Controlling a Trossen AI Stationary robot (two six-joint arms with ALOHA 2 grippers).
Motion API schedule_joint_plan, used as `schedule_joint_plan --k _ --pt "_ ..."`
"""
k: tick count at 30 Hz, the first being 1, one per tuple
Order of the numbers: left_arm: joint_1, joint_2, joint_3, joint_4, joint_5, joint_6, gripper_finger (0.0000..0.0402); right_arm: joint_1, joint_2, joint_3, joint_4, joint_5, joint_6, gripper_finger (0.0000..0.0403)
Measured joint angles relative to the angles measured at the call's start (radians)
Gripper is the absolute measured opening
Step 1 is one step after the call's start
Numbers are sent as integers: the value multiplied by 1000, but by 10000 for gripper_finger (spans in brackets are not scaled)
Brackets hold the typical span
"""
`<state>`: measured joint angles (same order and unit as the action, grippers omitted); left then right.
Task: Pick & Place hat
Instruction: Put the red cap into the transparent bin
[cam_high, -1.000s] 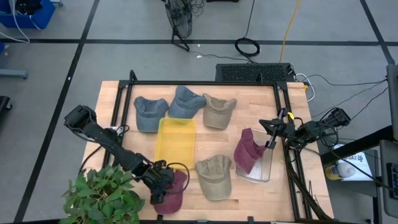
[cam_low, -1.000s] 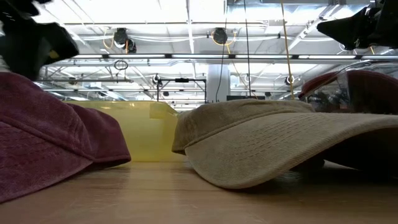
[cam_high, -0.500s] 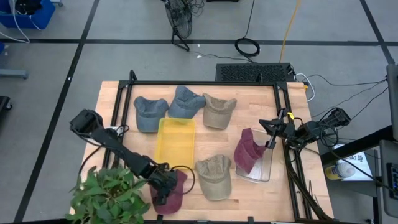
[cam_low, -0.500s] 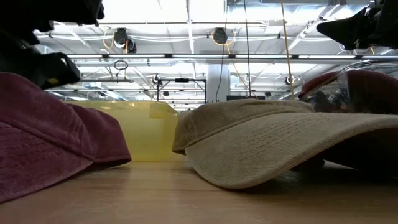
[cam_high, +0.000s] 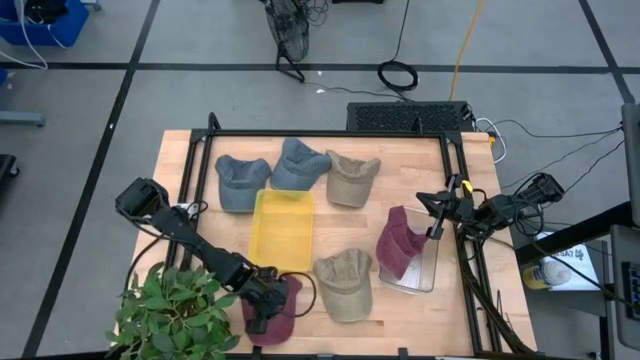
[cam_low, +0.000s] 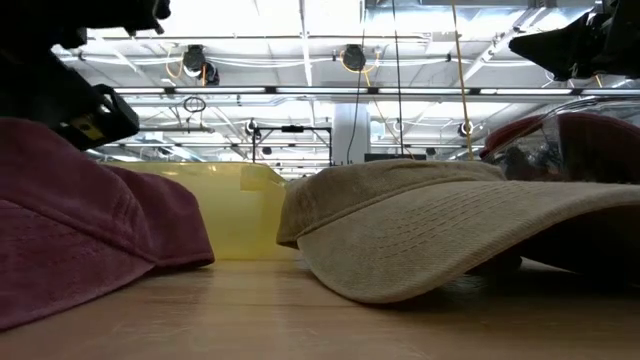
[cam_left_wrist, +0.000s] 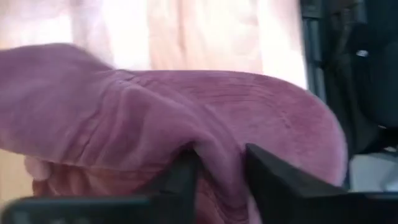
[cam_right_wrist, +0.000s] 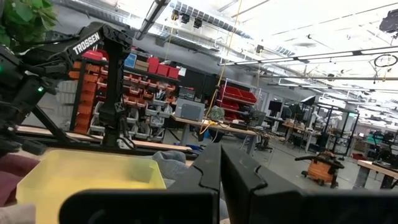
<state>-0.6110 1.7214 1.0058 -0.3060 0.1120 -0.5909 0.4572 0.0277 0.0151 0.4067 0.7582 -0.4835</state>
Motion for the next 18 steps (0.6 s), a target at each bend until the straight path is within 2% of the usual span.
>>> schedule_joint_plan --k 3,5,12,18 --pt "8 0 0 36 89 36 39 0 0 0 0 0 0 0" --pt "12 0 0 61 140 62 14 0 0 0 0 0 0 0" --pt "32 -26 0 87 149 172 7 0 0 0 0 0 0 0" --pt "63 -117 -1 102 129 308 6 0 0 0 0 0 0 0"
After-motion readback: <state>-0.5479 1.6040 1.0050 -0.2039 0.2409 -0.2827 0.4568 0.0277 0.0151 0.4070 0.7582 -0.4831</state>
